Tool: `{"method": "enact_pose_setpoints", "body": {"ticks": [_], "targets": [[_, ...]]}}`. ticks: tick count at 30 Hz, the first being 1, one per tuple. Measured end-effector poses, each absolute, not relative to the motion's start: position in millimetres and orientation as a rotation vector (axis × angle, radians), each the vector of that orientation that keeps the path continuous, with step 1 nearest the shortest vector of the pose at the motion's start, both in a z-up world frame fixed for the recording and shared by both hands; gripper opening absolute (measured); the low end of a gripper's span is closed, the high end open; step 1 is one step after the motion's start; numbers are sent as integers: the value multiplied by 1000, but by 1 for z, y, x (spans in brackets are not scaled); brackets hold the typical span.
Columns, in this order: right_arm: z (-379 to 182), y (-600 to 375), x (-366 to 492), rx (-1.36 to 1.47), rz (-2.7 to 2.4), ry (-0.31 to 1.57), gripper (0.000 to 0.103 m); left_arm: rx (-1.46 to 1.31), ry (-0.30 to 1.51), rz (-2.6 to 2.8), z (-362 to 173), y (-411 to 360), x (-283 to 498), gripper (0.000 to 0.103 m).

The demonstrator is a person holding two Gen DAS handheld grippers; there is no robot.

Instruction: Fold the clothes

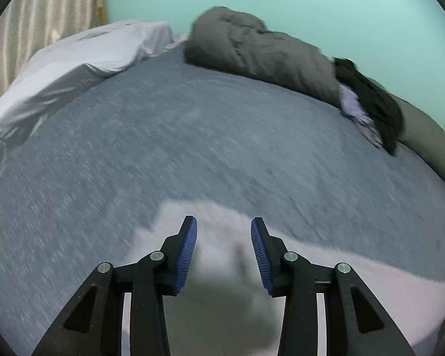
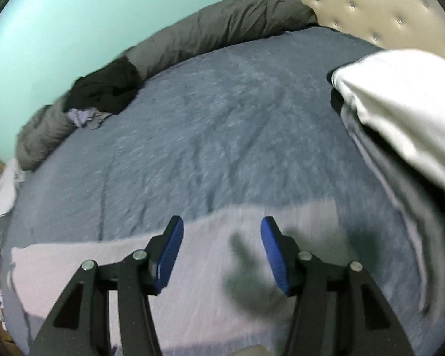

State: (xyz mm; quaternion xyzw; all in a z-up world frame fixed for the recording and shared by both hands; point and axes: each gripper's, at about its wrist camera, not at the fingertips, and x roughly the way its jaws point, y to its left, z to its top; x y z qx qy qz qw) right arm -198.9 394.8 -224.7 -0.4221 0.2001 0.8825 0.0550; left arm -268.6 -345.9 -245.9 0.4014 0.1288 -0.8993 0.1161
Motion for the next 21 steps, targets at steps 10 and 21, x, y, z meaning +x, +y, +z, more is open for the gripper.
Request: {"method": "enact_pose_setpoints", "body": {"ticks": [10,21], "targets": [[-266,419,-141,-1240,2587,834,55,1202,568,-2786,-280,-243,-184,41],[-273,430,-150,-1156,2589,921,55,1237,433,-2849,-320,-186,-163,42]]}}
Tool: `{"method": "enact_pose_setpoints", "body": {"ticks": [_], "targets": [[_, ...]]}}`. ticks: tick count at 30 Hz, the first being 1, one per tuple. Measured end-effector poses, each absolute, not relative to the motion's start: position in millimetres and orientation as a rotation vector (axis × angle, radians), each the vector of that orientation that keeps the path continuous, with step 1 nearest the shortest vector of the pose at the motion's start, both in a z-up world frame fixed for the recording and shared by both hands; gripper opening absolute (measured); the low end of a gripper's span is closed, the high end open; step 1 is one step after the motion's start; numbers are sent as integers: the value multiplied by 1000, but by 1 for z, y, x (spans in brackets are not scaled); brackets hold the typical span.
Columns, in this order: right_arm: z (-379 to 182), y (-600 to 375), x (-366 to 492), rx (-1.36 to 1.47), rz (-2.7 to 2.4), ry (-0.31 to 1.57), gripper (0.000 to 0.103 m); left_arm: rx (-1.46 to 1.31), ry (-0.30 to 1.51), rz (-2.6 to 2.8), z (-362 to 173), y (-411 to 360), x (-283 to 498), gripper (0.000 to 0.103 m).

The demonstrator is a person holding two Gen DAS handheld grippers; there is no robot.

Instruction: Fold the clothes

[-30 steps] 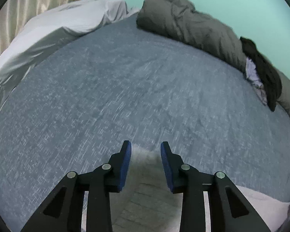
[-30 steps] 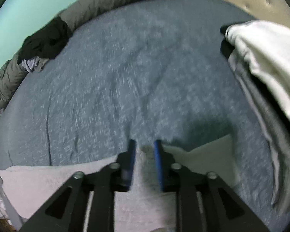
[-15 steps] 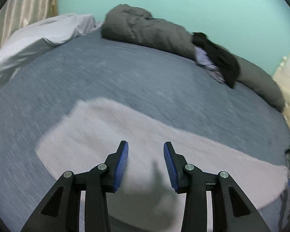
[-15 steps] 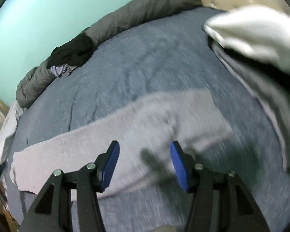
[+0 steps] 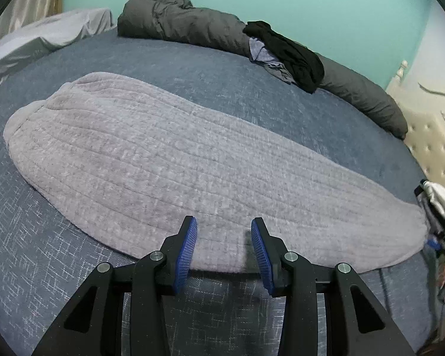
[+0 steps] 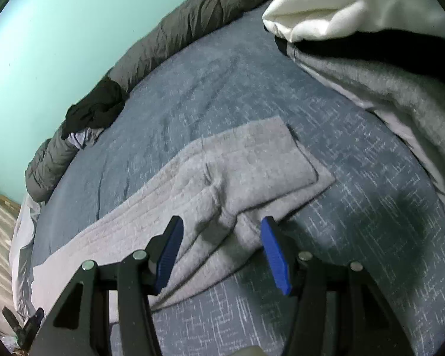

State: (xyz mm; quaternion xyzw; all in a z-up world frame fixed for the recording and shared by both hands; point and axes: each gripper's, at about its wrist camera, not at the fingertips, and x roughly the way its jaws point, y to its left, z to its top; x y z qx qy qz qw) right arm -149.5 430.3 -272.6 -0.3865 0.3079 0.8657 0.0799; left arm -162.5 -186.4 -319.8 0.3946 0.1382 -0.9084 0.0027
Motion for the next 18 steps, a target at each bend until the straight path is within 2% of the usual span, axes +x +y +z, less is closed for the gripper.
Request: {"method": "enact_pose_setpoints", "body": {"ticks": [3,8,18], "targets": [[-274,432,-153,-1148,2562,927,55,1269,377,-2838,-326,-183,-168,43],[-261,428,-152,-1068,2599,880,55,1268,409,-2839,-328,-186,-169,45],[-284,411,-182,-1212,2533,851,55,1282,419,-2843,-334,-189,-169,45]]}}
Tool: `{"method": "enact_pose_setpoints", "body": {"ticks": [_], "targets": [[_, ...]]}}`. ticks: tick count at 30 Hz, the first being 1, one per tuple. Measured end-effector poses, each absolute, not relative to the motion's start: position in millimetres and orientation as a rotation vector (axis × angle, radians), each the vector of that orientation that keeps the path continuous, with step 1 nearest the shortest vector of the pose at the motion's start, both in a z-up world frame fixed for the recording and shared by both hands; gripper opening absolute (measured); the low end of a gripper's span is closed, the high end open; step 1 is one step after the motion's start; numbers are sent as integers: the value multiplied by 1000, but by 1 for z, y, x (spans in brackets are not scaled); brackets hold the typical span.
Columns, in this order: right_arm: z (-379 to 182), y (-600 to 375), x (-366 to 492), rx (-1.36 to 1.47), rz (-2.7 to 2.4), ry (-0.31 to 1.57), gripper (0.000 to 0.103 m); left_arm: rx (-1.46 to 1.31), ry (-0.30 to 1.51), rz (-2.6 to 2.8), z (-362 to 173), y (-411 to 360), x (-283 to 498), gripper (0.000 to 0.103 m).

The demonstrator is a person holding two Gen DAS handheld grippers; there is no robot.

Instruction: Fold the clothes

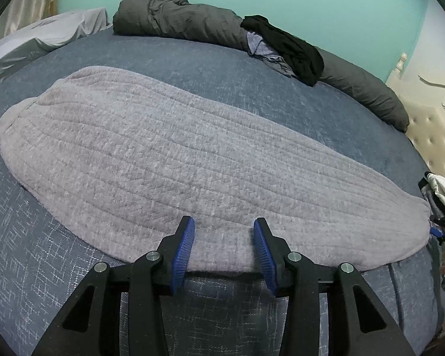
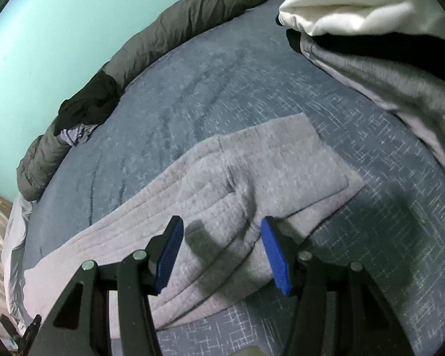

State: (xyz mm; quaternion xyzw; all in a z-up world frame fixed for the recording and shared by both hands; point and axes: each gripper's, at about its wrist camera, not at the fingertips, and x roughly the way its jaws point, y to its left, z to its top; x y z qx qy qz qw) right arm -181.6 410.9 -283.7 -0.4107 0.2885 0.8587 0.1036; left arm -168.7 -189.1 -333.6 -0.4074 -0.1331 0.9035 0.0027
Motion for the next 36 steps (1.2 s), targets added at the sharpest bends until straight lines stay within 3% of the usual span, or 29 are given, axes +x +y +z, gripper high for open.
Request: {"method": "enact_pose_setpoints", "body": {"ticks": [2,4,7,17,21,23,24,25,27,33,36], "targets": [[-284,410,-182,-1207,2530,833,49,-1283,-417,2832,-336,-190,-168,45],[-284,411,-182,-1211,2512,826,27,-1284,-420,2832,-337,-191,-168,45],[-285,417,-180,-1208,2498,868,9,-1280,-424,2835,-337,-192,-169,45],[-240,401,-169,-1077,2594,590,7,-1278,-433,2838,-337,-194,-169,45],[-265,407,-172,-1203,2496,612,7,-1278,-439,2841,-337,-195,-169,45],[-282,414,-172,-1258,2453,657,7,-1276,-436,2843,-337,-195,-167,45],[-283,417,-168,-1234,2440,667,14,-1276,-436,2845,-337,-196,-167,45],[-282,419,-165,-1208,2426,676,31,-1276,-438,2846,-337,-197,-166,45],[-282,425,-158,-1156,2398,692,47,-1274,-449,2851,-336,-200,-166,45],[-283,429,-144,-1089,2386,818,48,-1248,-478,2888,-331,-211,-158,45],[-294,439,-146,-1090,2395,991,63,-1222,-491,2939,-327,-220,-153,45]]}}
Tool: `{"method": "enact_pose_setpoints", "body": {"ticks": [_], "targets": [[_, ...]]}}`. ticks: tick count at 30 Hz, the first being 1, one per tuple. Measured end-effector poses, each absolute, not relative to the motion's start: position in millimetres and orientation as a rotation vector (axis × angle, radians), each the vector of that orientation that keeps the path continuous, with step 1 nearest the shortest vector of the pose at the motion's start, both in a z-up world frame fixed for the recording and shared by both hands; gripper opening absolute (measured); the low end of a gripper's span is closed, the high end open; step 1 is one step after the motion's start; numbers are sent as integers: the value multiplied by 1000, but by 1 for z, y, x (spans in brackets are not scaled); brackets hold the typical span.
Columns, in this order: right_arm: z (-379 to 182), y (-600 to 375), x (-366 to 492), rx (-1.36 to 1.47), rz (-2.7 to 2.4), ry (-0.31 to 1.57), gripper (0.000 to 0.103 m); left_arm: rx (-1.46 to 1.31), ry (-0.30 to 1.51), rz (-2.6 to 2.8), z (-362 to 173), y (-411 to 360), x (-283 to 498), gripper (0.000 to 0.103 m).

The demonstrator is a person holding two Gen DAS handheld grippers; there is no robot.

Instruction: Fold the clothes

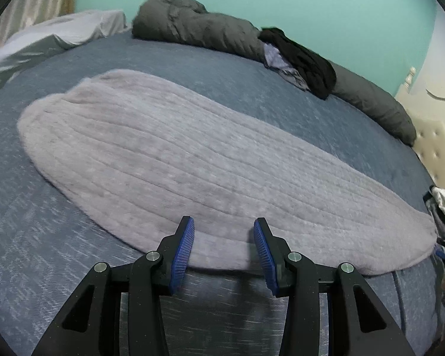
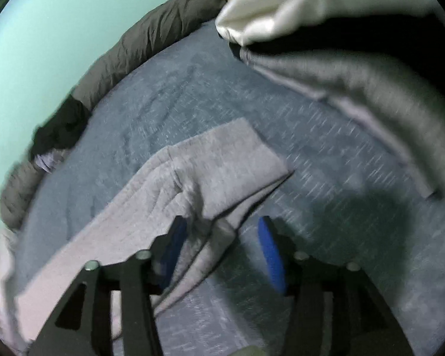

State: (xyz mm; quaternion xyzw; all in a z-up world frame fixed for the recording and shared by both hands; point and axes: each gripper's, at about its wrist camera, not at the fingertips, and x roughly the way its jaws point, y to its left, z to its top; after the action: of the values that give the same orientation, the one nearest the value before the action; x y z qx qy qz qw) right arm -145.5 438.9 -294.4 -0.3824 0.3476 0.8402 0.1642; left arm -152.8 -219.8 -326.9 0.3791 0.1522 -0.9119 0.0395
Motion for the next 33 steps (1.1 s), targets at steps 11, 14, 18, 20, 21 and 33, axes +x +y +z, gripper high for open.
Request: {"method": "enact_pose_setpoints", "body": {"ticks": [11,14,18,20,21,33], "targets": [[-263,426,-179,-1086,2494,725,3,1080,536,-2716,-323,-261,-132,45],[-230,446,-188,-952,2460,593,0,1083,546,-2706,-323,-266,-128,45],[-221,438,-197,-1023,2496,530,0,1098,537,-2703,-324,-267,-125,45],[-218,433,-202,-1066,2516,497,0,1095,537,-2703,-323,-268,-125,45],[-222,427,-204,-1095,2521,492,0,1092,536,-2706,-323,-269,-124,45],[-252,222,-201,-1472,2893,653,9,1089,517,-2684,-325,-296,-104,45]]}}
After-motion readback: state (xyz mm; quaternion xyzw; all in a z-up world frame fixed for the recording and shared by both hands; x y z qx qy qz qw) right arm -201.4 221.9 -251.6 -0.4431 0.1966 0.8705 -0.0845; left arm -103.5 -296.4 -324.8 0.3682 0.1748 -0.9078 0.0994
